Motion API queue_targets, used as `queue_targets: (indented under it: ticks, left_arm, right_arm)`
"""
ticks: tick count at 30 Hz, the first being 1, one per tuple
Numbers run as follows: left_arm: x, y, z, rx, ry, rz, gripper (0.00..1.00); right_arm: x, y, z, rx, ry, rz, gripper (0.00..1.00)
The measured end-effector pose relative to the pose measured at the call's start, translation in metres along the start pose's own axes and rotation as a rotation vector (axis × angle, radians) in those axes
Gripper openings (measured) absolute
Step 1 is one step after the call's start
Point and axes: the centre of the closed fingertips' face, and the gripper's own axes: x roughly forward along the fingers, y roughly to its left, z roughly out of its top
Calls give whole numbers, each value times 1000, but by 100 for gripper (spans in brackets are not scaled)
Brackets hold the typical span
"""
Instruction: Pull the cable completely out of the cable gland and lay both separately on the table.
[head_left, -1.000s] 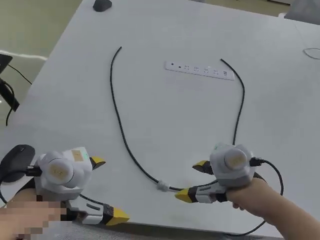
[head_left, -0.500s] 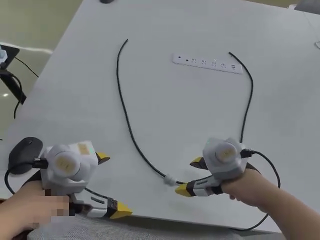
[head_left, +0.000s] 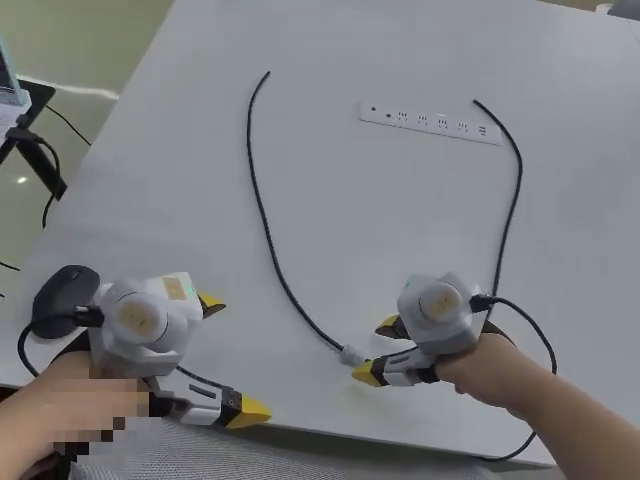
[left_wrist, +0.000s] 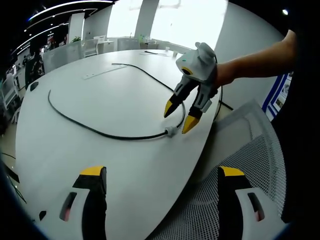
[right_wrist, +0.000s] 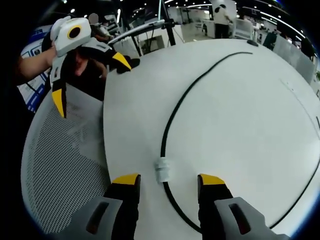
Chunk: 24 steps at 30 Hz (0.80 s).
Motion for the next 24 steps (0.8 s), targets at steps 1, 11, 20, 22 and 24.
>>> queue_targets:
  ticks: [1,11,20,22,24]
  left_arm:
    - [0,1,-1,0,0,1,93]
    - [0,0,-5,21,23,-15,94]
    - [-2,0,-8,25,34,-20,91]
    - [-3,1,-9,25,36,-20,91]
    - [-3,1,-9,25,35,-18,91]
  right_arm:
    - [0,1,0,-7,3,1,42]
    - [6,5,-4,-51,38,9,25]
    - [8,4,-4,-76,50,5,14]
    - [9,4,-5,-76,56,7,14]
    - [10,4,-5,-82,57,8,13]
